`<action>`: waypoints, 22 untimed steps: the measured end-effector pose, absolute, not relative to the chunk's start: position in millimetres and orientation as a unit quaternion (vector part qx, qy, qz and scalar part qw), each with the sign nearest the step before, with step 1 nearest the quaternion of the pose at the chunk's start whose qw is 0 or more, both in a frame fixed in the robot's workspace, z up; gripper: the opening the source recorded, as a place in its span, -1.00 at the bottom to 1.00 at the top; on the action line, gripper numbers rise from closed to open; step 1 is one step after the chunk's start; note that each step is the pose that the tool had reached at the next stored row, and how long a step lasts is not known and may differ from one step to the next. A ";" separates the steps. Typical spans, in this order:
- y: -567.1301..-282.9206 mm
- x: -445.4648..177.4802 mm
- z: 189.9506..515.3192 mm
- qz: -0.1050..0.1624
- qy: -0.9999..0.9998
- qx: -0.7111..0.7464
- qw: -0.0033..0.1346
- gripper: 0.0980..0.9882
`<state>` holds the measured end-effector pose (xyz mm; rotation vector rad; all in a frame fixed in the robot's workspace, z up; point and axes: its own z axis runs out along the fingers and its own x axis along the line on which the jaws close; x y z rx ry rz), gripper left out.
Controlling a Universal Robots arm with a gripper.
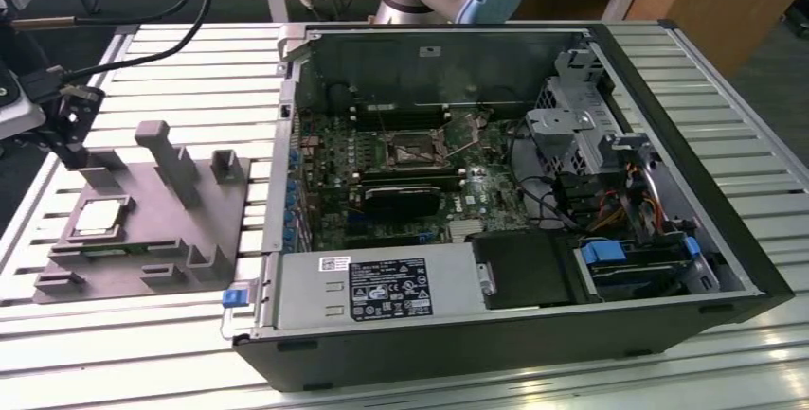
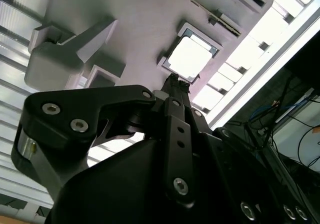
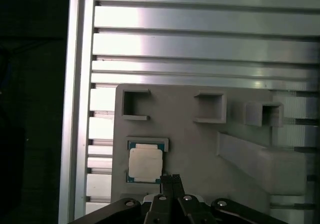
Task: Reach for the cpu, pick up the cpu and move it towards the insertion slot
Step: 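Pick up the cpu and move it towards the insertion slot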
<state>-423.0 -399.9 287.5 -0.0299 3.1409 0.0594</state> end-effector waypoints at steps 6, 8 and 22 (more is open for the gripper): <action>-400.4 -426.2 276.6 0.019 1.000 -0.010 0.000 -0.98; -400.4 -427.9 273.0 0.019 1.000 -0.010 0.000 -0.98; -400.5 -440.1 247.5 0.019 1.000 -0.010 0.000 -0.98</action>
